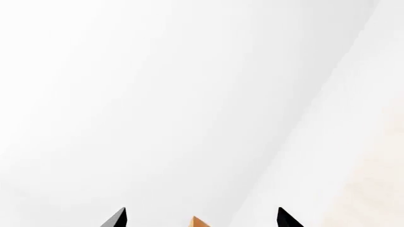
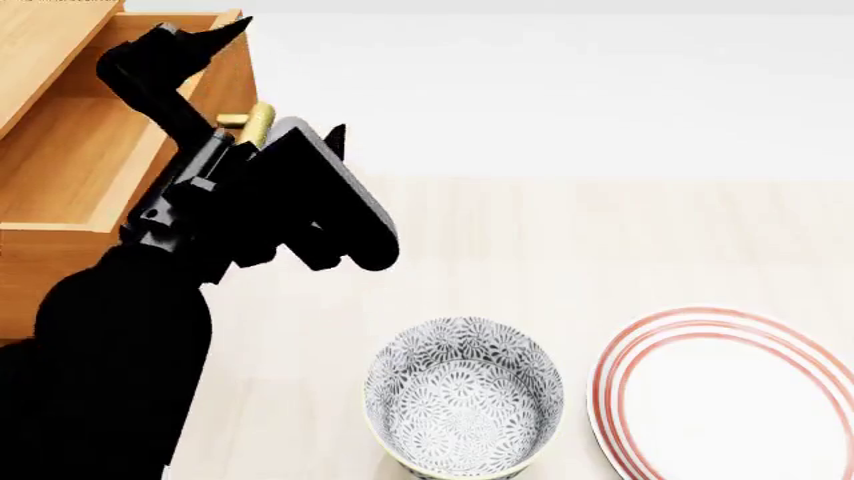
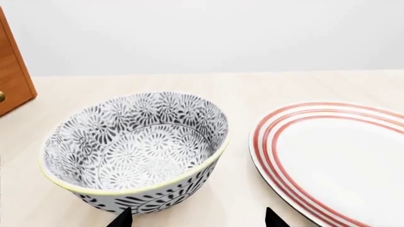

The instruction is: Open the top drawer of the cabinet.

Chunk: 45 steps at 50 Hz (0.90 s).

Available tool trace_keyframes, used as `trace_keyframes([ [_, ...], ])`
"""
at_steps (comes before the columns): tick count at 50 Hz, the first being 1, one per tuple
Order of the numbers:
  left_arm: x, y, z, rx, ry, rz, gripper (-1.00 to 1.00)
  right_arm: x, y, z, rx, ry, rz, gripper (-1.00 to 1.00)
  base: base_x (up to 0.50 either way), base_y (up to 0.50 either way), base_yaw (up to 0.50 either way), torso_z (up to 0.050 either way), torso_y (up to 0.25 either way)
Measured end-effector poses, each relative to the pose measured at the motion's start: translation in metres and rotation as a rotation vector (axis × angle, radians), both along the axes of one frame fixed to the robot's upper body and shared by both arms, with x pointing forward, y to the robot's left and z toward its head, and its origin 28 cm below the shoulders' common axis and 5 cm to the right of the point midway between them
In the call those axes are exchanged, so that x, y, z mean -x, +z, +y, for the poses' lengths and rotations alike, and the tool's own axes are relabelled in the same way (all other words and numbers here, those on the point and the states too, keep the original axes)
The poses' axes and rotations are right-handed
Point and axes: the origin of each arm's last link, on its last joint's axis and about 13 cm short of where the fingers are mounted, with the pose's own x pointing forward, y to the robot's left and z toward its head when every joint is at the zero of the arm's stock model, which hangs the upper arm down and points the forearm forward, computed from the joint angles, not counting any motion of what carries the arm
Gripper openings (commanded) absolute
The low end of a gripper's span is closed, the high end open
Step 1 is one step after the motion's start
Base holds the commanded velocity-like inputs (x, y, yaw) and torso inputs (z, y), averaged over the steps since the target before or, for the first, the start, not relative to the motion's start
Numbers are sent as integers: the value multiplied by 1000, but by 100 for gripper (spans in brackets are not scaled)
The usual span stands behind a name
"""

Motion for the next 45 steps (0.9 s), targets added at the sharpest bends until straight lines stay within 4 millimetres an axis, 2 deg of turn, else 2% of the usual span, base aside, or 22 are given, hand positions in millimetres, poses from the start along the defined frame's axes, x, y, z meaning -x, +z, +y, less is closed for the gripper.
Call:
trace_keyframes([
  [9,0,15,6,159,34,14,100,0,0,0,3,-1,2,100,0,0,0,0,0],
  [23,-6,23,15,361,78,79,100,-1,1,0,7,-6,2,100,0,0,0,0,0],
  [45,-20,28,21,515,134,147,100,-1,1,0,12,-6,2,100,0,0,0,0,0],
])
